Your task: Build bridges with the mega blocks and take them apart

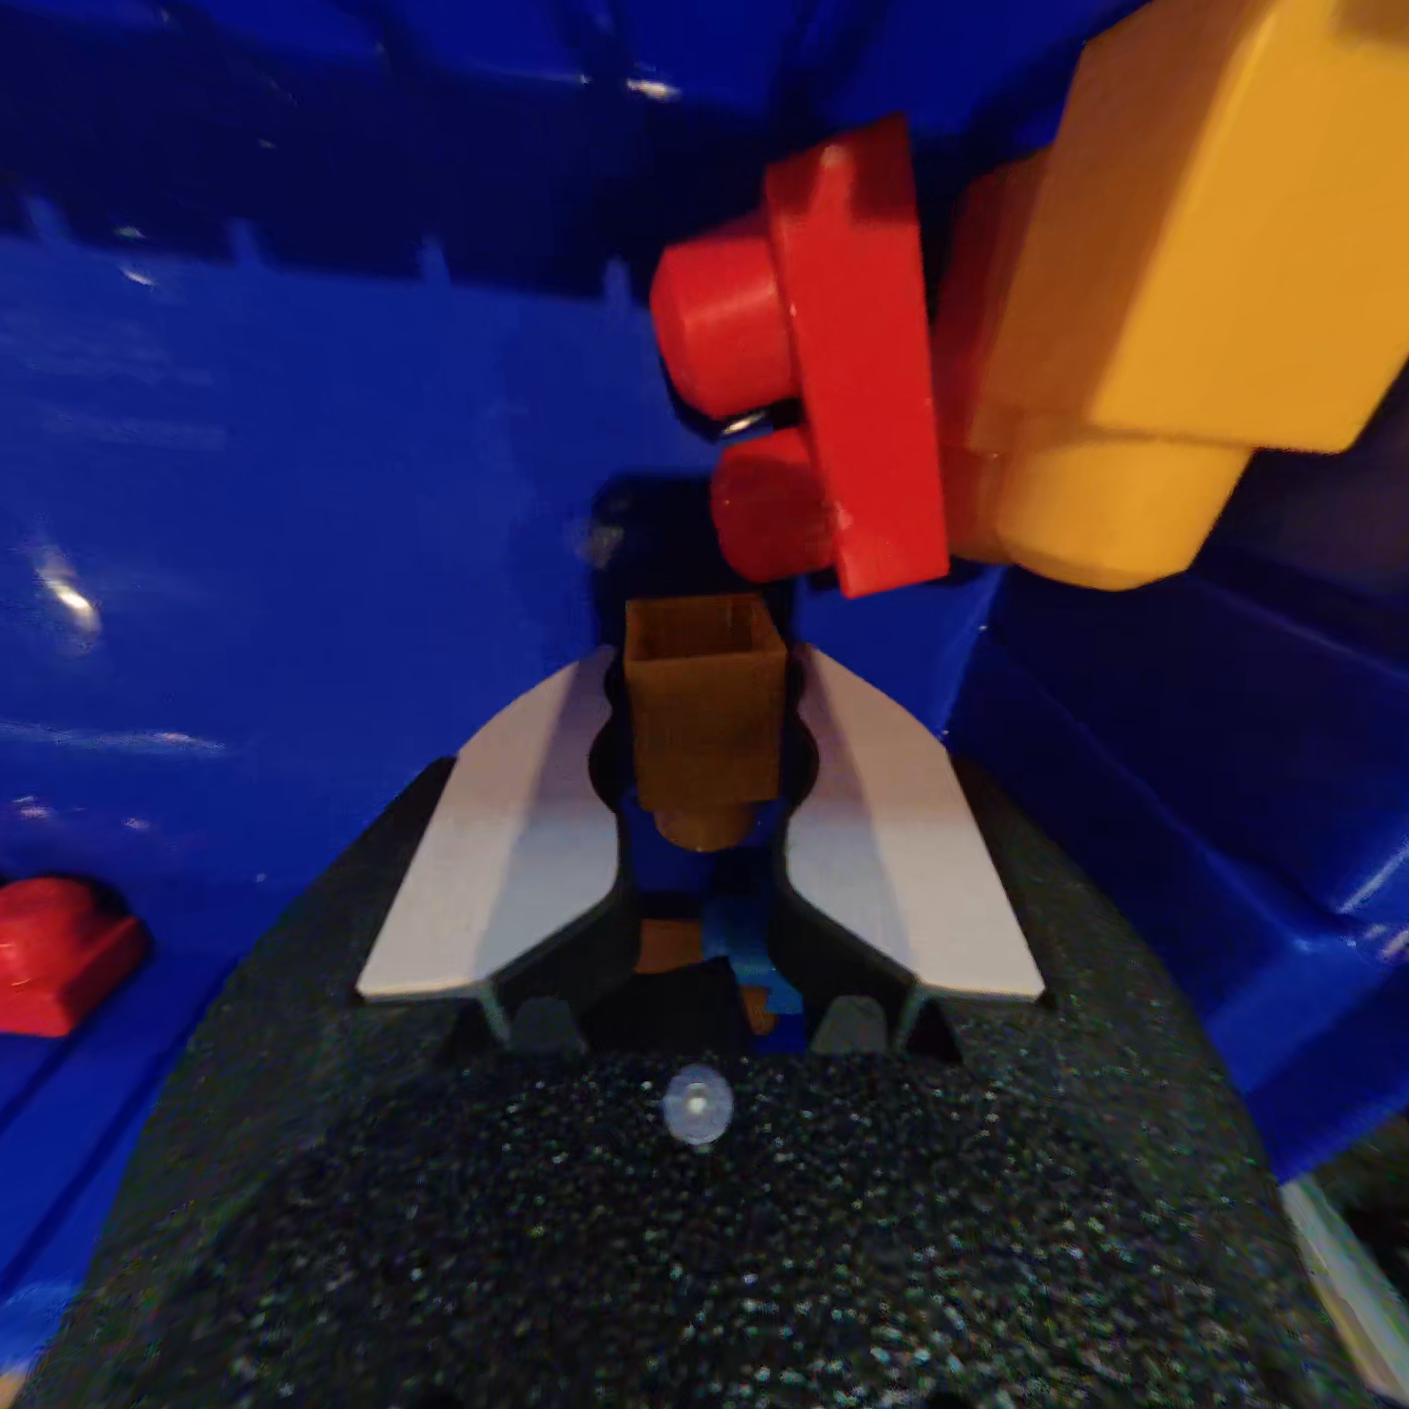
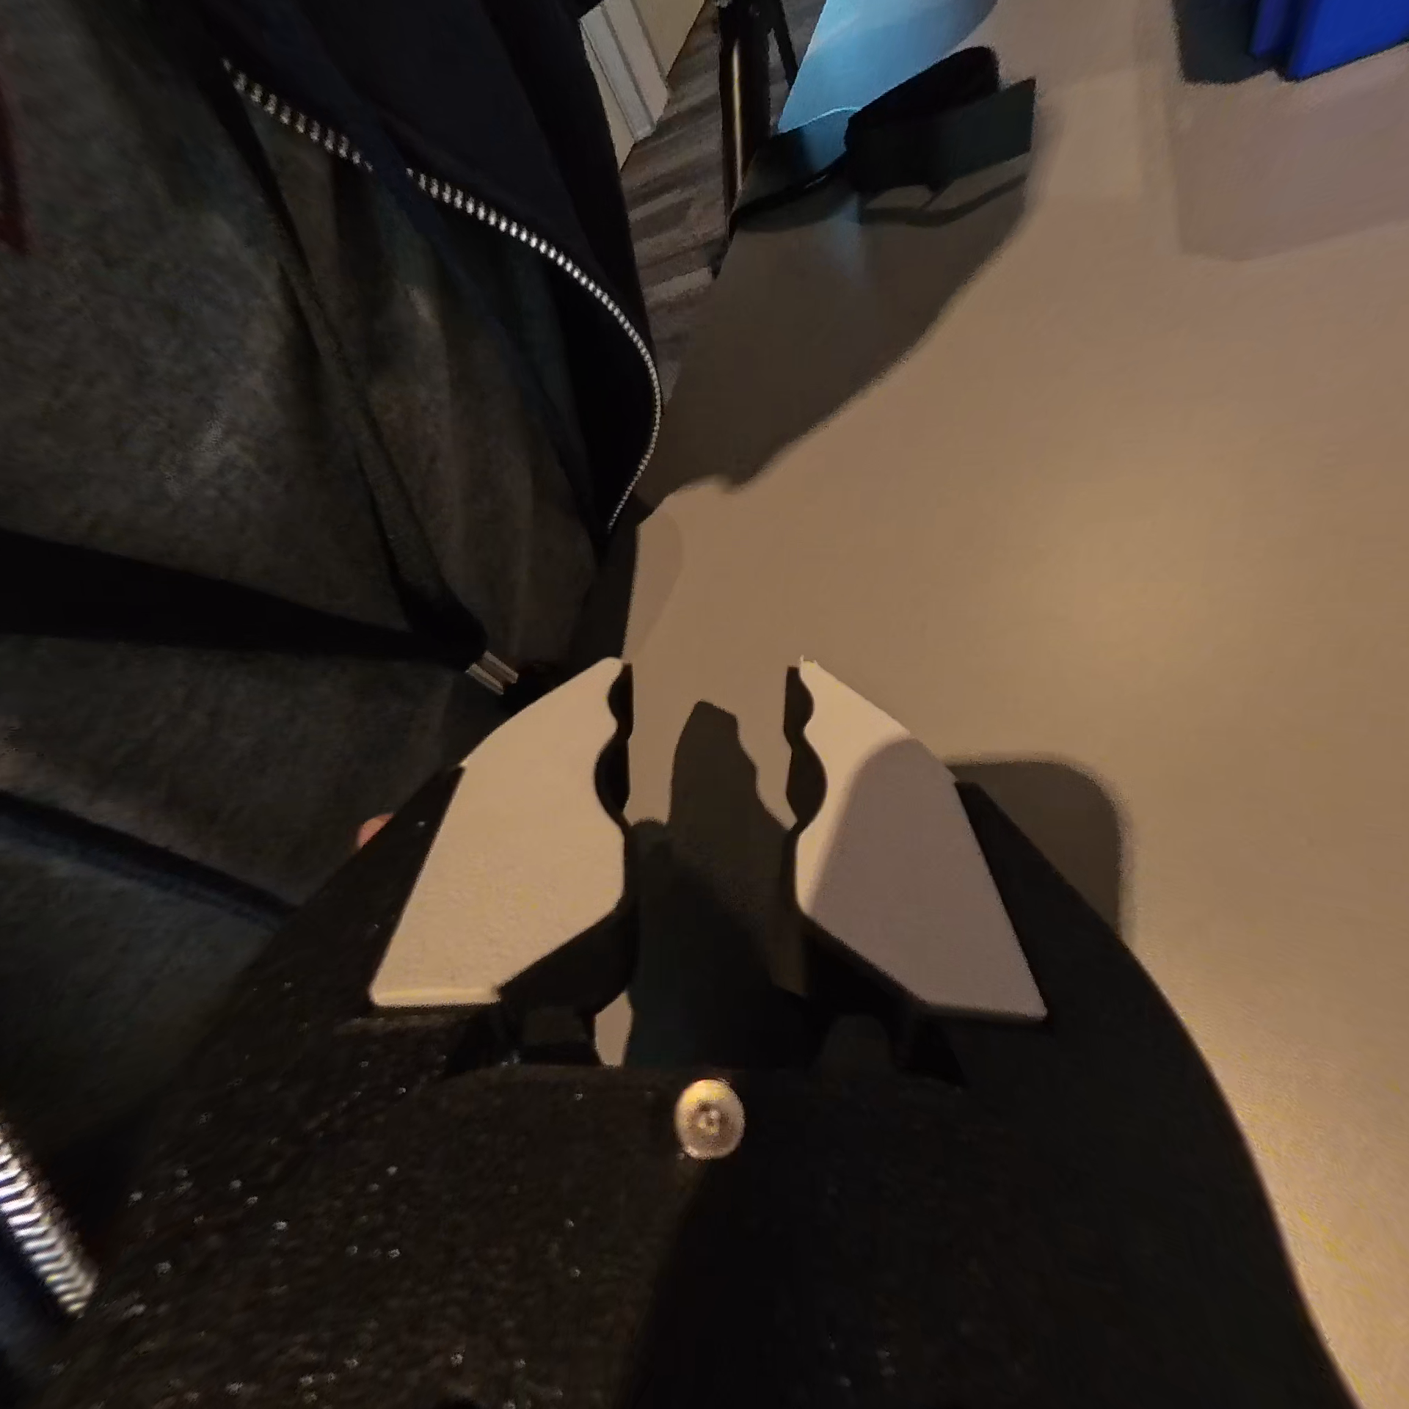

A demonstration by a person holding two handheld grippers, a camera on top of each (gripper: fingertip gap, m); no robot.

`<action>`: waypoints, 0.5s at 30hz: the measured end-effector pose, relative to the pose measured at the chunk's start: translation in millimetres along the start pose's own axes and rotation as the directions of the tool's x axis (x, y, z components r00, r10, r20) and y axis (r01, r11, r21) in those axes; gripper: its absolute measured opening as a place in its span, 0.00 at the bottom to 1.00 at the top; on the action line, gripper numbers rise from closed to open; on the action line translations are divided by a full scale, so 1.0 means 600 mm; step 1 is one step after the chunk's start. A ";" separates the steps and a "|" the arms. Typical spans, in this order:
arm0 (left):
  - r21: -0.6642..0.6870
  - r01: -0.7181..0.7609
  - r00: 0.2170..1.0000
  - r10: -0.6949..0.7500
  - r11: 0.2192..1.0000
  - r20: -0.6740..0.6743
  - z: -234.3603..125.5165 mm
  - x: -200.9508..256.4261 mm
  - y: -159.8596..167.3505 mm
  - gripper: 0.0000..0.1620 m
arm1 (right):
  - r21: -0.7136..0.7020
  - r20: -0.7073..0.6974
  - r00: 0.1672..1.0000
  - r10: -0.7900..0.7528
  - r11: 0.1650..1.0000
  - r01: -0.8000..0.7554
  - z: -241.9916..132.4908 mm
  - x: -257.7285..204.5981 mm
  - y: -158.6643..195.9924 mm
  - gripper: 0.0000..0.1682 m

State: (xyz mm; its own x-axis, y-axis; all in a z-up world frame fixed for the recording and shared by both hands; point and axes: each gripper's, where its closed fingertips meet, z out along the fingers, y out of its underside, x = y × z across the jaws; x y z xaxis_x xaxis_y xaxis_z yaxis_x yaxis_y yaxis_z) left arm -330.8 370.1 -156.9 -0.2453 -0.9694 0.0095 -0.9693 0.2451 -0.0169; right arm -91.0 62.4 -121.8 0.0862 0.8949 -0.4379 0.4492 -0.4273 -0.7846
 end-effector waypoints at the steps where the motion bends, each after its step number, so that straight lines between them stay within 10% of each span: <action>1: 0.018 0.016 0.999 -0.016 1.000 0.032 -0.007 -0.005 -0.005 0.23 | 0.010 -0.008 1.000 -0.009 1.000 0.009 -0.001 0.000 -0.002 0.23; 7: 0.508 0.102 0.935 -0.257 0.855 0.244 -0.202 -0.003 -0.137 0.23 | 0.143 -0.116 0.986 -0.122 0.980 0.138 -0.025 -0.007 -0.025 0.25; 15: 0.988 0.137 0.922 -0.374 0.073 -0.100 -0.391 0.195 -0.438 0.22 | 0.390 -0.477 0.849 -0.226 0.812 0.435 -0.138 -0.021 -0.093 0.25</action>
State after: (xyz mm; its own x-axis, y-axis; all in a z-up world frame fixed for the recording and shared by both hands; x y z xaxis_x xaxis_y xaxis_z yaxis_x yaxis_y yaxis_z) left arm -108.2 195.1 83.0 0.1353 -0.9841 0.1155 -0.0910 -0.1284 -0.9875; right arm -43.5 85.7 -36.5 0.3960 0.9181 0.0146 0.0554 -0.0080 -0.9984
